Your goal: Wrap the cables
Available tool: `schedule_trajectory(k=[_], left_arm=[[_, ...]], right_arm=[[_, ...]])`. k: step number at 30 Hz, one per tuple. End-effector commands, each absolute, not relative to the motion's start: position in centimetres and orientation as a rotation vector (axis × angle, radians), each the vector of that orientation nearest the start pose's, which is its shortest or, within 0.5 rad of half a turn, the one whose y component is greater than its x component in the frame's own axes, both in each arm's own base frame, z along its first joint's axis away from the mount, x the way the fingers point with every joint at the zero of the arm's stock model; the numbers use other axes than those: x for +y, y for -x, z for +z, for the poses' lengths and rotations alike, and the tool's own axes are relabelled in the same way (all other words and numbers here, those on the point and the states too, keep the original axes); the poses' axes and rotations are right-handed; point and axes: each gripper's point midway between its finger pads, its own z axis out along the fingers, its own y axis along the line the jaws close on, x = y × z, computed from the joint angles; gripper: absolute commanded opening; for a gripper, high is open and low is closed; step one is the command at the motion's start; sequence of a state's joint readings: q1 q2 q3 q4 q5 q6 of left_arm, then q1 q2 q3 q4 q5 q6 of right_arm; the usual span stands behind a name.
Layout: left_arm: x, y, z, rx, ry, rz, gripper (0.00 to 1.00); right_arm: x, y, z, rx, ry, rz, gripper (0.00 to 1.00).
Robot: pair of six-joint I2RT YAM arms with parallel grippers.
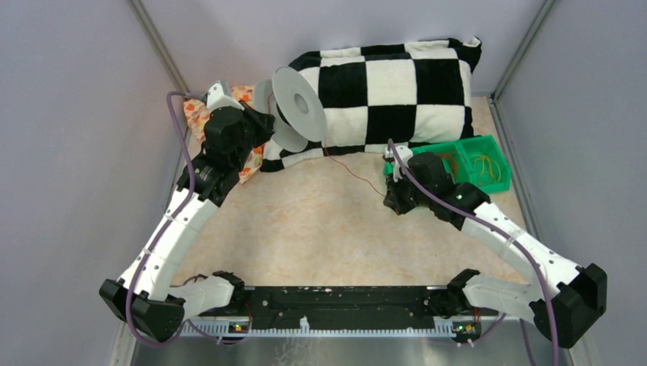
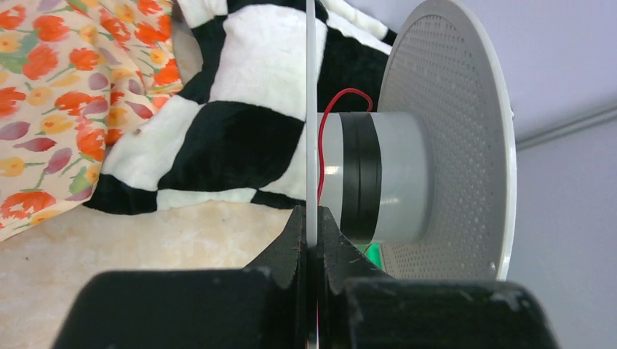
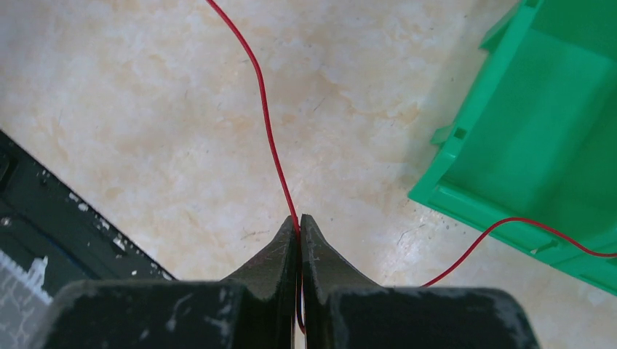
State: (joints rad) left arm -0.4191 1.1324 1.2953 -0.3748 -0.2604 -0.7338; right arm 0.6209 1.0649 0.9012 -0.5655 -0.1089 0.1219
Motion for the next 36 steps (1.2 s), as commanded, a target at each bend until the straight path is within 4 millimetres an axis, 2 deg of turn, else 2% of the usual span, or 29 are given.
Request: schedule_trajectory(k=[1,4,11,19,29,33,36], left_arm=[[-11.4,-36.7,41.4,1.533,0.629,-0.591,0.0],[-10.4,-37.2,40.5,1.536,0.669,-0.525,0.0],[-9.1,-38.0,40.3,1.522,0.684,-0.507,0.0],[-8.4,-39.0,40.1,1.579,0.639,-0.479,0.0],[-10.4,-39.7,37.4,1.674,0.505,-0.493,0.0],[-12.9,-40.7,34.9,1.816,0.365,-0.517,0.0],[-14.5,-41.0,32.9,1.901,0.29,-0.525,0.0]], right_arm=[[20.6,-20.9,21.2,2.163,0.779,0.577,0.0],[20.6,-19.4,22.0,2.188,0.856,0.613,0.0],[19.1,-17.0,20.9,2.302,0.924,0.595,0.0],[20.3,-16.5,22.8,2.235,0.922,0.702,0.0],[23.4,-16.3,28.2,2.091,0.976,0.845,0.0],[25.0,-16.2,30.7,2.018,1.012,0.867,0.0],[26.3,-16.3,33.7,1.919,1.019,0.898,0.0]])
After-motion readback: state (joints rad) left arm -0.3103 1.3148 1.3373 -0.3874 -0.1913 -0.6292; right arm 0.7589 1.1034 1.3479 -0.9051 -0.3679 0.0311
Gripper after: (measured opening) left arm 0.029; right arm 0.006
